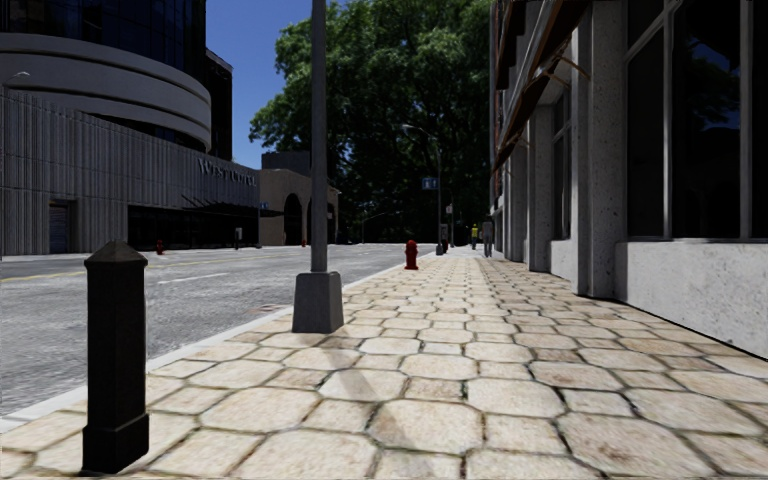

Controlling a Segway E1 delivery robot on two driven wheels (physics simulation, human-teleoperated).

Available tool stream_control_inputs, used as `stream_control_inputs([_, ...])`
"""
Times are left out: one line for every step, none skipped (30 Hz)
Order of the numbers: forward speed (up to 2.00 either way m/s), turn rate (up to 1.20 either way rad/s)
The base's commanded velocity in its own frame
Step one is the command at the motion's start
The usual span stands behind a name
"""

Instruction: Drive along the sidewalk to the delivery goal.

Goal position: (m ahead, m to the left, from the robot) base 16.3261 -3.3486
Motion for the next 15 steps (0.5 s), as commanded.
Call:
stream_control_inputs([2.0,-0.4])
stream_control_inputs([2.0,-0.4])
stream_control_inputs([2.0,-0.4])
stream_control_inputs([2.0,-0.4])
stream_control_inputs([2.0,-0.4])
stream_control_inputs([2.0,-0.4])
stream_control_inputs([2.0,-0.4])
stream_control_inputs([2.0,-0.4])
stream_control_inputs([2.0,-0.4])
stream_control_inputs([2.0,-0.4])
stream_control_inputs([2.0,-0.4])
stream_control_inputs([2.0,-0.4])
stream_control_inputs([2.0,-0.4])
stream_control_inputs([2.0,-0.4])
stream_control_inputs([2.0,-0.4])
